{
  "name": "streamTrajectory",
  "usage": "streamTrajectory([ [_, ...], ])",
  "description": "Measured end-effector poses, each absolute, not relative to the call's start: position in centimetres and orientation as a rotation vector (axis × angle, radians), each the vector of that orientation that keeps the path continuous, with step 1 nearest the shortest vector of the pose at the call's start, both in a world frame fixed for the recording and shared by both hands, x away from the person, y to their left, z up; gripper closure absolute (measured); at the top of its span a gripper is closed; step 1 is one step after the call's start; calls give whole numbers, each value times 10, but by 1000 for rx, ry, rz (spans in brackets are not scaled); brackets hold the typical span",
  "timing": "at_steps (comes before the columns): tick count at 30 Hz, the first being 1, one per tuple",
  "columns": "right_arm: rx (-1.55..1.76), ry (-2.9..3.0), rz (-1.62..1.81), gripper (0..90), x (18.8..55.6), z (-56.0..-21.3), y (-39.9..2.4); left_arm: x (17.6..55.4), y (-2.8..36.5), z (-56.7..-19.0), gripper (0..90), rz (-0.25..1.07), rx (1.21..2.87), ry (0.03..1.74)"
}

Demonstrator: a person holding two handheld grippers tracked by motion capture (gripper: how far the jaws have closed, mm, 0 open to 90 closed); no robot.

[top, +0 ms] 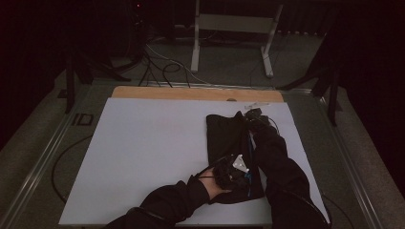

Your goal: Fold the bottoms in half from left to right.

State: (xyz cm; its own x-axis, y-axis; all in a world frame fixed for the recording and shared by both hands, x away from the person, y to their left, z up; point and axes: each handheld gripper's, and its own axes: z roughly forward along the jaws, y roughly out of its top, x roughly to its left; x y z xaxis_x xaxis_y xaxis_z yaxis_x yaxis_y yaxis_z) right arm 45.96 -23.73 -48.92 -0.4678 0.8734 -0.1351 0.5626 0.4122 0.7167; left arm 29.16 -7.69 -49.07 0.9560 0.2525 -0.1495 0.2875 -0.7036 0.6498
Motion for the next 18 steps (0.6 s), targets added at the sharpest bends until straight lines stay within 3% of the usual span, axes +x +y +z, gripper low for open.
streamTrajectory([
  [6,1238,2188,827,837,460,-492,-240,293,-77,-491,795,-100,2372,385],
  [12,1249,2208,827,620,458,-491,-241,290,-74,-486,544,-118,2347,367],
  [18,1263,2216,846,429,454,-486,-241,289,-66,-481,396,-127,2313,402],
])
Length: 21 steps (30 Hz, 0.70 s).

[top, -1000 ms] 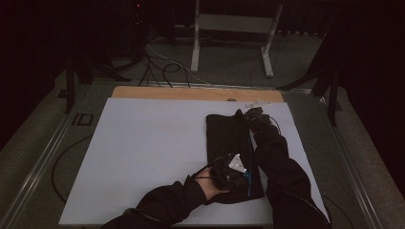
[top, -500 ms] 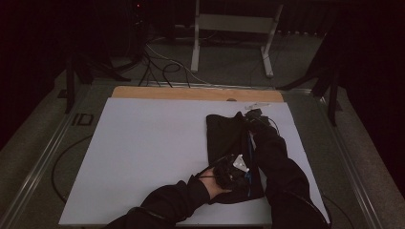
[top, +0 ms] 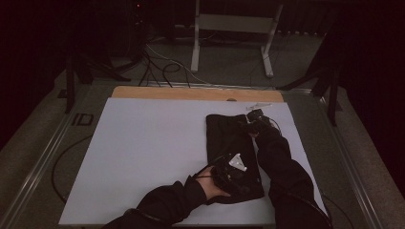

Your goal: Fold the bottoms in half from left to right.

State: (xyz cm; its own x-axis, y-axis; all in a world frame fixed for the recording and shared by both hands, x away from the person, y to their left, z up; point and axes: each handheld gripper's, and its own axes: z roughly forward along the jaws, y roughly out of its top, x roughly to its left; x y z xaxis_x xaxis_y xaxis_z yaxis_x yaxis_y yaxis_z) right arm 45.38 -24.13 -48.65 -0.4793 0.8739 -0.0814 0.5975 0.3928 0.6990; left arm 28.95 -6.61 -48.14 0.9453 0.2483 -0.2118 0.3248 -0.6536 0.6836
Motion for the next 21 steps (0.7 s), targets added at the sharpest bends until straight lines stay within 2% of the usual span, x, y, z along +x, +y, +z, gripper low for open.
streamTrajectory([
  [5,1276,2229,902,281,447,-479,-244,291,-57,-476,221,-124,2275,415],
  [6,1270,2238,911,254,445,-478,-244,291,-55,-475,154,-123,2270,406],
  [8,1248,2266,955,154,439,-476,-245,292,-51,-473,107,-100,2259,419],
  [11,1235,2263,988,129,429,-474,-245,296,-44,-471,25,-90,2229,446],
  [14,1228,2263,1015,99,421,-470,-247,301,-34,-469,9,-84,2193,461],
  [21,1192,2282,1068,96,393,-461,-250,306,-6,-465,7,-5,2153,483],
])
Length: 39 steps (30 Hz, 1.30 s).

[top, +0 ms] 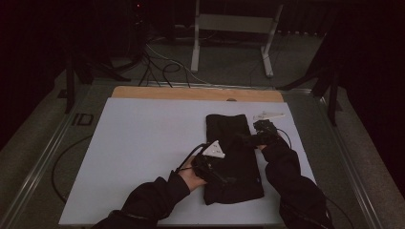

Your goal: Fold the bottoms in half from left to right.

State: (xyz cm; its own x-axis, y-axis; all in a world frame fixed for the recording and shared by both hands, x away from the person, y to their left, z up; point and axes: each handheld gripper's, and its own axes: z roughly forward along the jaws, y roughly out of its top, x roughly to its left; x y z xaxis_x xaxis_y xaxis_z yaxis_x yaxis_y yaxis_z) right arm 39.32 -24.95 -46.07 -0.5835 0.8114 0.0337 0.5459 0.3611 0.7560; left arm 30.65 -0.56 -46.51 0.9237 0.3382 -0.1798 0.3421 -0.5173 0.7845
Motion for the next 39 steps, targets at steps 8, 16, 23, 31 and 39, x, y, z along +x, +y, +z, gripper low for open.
streamTrajectory([
  [8,1173,2292,1096,134,354,-453,-256,309,32,-463,4,88,2119,526],
  [16,1176,2268,1120,140,313,-448,-263,306,74,-463,4,158,2102,600],
  [23,1179,2276,1118,255,284,-452,-268,302,104,-470,1,207,2069,674],
  [31,1218,2337,1088,461,257,-461,-267,292,131,-477,1,241,2006,728],
  [39,1293,2364,862,486,245,-480,-267,284,145,-482,1,250,1981,769],
])
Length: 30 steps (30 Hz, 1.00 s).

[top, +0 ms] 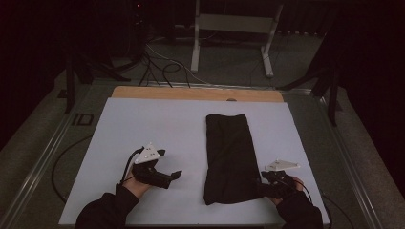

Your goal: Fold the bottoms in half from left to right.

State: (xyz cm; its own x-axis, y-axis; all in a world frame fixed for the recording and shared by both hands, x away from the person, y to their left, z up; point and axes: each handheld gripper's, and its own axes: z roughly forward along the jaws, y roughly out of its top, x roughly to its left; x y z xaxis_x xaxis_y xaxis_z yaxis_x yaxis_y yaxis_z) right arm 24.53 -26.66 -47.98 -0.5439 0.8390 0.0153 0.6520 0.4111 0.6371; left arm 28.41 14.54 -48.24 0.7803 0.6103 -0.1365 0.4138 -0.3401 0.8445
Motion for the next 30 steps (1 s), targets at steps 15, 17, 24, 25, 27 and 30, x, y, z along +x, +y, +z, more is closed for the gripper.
streamTrajectory([
  [15,1402,2426,818,834,223,-485,-283,283,142,-486,0,220,1982,753],
  [17,1399,2417,832,846,221,-483,-284,283,141,-486,0,222,1980,753],
  [24,1449,2399,870,848,214,-481,-289,283,140,-488,0,214,1984,745],
  [25,1468,2404,848,848,214,-483,-290,283,139,-489,0,212,1982,749],
  [27,1487,2408,813,848,216,-487,-291,284,139,-489,0,213,1985,741],
  [30,1495,2425,777,847,217,-490,-291,283,139,-489,0,210,1984,736],
])
